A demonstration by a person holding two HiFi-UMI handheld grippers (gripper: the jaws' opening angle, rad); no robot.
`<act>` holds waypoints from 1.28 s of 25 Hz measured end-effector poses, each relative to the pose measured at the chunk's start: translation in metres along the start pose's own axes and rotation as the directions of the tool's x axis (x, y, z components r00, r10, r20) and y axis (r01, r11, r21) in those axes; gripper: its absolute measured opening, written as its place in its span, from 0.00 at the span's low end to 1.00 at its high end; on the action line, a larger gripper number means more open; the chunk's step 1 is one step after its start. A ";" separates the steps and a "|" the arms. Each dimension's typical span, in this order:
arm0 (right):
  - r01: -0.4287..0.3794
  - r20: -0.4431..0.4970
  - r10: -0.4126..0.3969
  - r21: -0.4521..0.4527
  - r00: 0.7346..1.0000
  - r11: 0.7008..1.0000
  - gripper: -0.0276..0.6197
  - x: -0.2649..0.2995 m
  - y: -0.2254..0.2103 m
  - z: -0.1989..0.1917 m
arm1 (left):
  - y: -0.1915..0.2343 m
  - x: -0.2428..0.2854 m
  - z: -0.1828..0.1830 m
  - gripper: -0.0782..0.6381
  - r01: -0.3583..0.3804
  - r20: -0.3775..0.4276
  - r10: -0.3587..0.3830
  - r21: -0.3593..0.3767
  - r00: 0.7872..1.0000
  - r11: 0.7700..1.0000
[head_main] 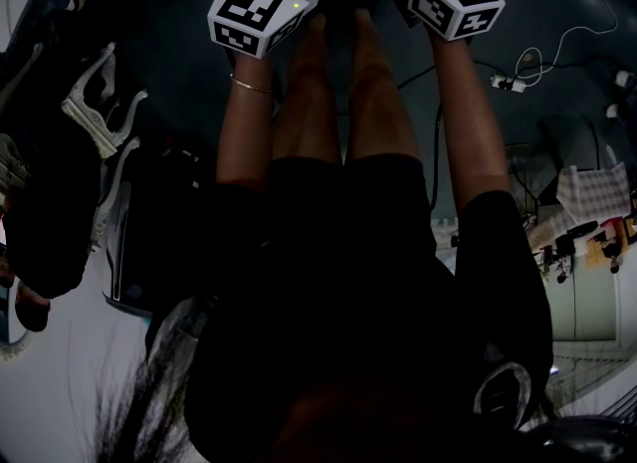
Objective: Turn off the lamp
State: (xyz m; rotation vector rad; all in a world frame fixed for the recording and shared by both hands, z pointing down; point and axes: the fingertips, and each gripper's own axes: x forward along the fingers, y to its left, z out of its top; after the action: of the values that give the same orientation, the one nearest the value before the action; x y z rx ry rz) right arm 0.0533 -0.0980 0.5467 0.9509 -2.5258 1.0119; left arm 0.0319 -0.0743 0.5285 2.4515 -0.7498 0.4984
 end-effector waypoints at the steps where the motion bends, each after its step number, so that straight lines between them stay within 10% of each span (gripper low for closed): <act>1: 0.001 0.003 -0.001 0.002 1.000 1.000 0.23 0.000 0.000 0.000 | 0.001 0.000 0.000 0.13 -0.001 0.001 0.001 -0.001 1.000 1.000; 32: -0.057 0.090 0.058 -0.014 0.994 0.998 0.05 -0.019 0.035 0.038 | -0.003 -0.022 0.035 0.13 -0.068 0.043 0.068 0.013 0.997 0.998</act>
State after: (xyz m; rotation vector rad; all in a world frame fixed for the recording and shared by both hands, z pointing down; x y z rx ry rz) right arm 0.0450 -0.0962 0.4927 0.9460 -2.6447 0.9903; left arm 0.0229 -0.0831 0.4889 2.4633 -0.8523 0.4806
